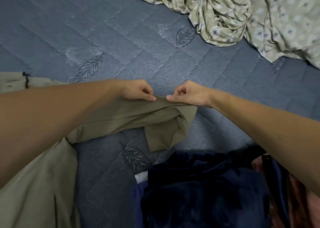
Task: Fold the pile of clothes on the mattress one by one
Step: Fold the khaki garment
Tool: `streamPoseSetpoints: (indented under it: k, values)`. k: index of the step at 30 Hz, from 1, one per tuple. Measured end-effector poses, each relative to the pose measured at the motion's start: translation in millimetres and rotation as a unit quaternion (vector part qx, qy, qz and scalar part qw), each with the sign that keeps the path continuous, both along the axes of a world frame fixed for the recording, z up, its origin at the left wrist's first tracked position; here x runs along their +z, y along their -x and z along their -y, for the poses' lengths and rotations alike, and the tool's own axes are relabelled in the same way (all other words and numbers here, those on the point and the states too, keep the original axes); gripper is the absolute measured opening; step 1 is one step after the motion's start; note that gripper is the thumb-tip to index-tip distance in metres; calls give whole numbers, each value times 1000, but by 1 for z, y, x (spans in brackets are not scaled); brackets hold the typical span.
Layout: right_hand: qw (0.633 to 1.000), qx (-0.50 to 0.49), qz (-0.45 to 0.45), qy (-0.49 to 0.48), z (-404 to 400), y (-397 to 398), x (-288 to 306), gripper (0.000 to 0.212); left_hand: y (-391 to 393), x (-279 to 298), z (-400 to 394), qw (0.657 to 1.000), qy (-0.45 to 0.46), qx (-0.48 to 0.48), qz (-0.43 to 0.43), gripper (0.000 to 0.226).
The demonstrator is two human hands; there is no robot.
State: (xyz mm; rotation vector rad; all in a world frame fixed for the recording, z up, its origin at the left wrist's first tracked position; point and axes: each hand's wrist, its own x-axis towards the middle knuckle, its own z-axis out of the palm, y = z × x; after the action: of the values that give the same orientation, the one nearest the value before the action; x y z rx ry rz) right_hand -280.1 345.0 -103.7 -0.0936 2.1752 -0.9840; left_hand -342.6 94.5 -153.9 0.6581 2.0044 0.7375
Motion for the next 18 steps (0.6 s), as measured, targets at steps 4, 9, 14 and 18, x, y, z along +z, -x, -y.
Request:
streamPoseSetpoints:
  k: [4, 9, 14, 18]
  values:
    - [997, 47, 43, -48, -23, 0, 4, 46, -2, 3, -23, 1000, 13, 0, 1, 33]
    - [999, 7, 16, -31, -40, -6, 6, 45, -7, 21, -50, 998, 44, -22, 51, 35]
    - [1000, 0, -12, -26, -54, -15, 11, 50, -8, 17, -63, 998, -7, 9, 59, 21]
    - [994, 43, 9, -104, -79, -21, 15, 34, -8, 9, -63, 1000, 8, 8, 22, 30]
